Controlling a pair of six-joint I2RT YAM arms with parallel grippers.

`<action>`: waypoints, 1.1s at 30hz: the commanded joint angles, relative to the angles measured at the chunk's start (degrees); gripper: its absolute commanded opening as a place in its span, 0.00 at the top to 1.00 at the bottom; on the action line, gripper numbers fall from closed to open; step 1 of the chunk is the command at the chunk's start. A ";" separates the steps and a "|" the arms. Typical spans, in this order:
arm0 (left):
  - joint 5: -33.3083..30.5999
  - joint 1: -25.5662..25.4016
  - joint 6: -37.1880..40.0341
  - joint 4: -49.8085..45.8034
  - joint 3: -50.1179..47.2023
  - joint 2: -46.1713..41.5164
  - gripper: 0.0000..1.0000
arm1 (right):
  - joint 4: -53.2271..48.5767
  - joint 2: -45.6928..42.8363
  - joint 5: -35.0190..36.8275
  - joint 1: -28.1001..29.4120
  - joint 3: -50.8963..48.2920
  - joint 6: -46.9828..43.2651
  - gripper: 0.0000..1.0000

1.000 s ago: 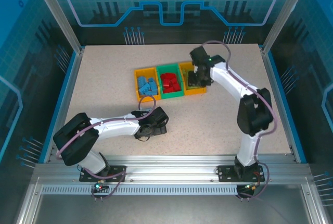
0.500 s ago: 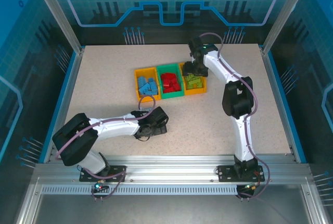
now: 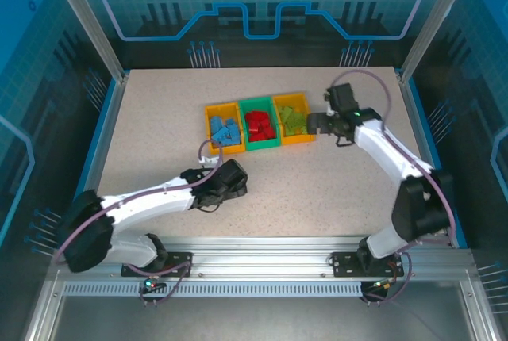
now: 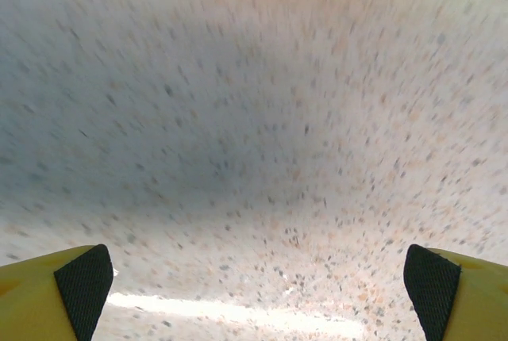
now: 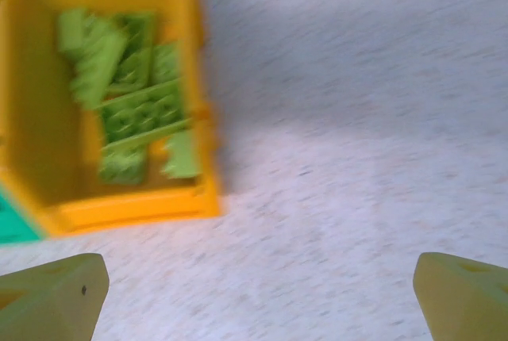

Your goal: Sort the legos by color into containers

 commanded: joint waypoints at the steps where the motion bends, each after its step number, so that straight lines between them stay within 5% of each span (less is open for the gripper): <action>1: -11.26 3.05 5.93 -5.05 -1.77 -7.39 0.01 | 17.82 -5.12 4.89 -4.44 -11.25 -3.24 0.00; 9: -18.26 16.83 22.06 2.13 -9.82 -24.26 0.01 | 49.07 -12.63 3.34 -6.01 -36.72 -10.72 0.00; 20: -22.10 24.73 40.55 24.00 -15.01 -20.30 0.01 | 63.11 -0.38 4.13 -6.29 -36.78 -13.57 0.00; 24: -14.37 30.17 46.94 35.02 -16.30 -15.77 0.01 | 74.43 1.49 -5.72 -8.78 -42.07 -15.04 0.00; 28: -6.15 35.29 54.69 51.03 -20.27 -9.81 0.01 | 70.92 0.85 -4.69 -8.51 -41.14 -14.36 0.00; 33: 6.27 41.20 54.47 71.53 -24.41 0.20 0.01 | 71.66 0.98 -4.86 -8.52 -41.27 -14.44 0.00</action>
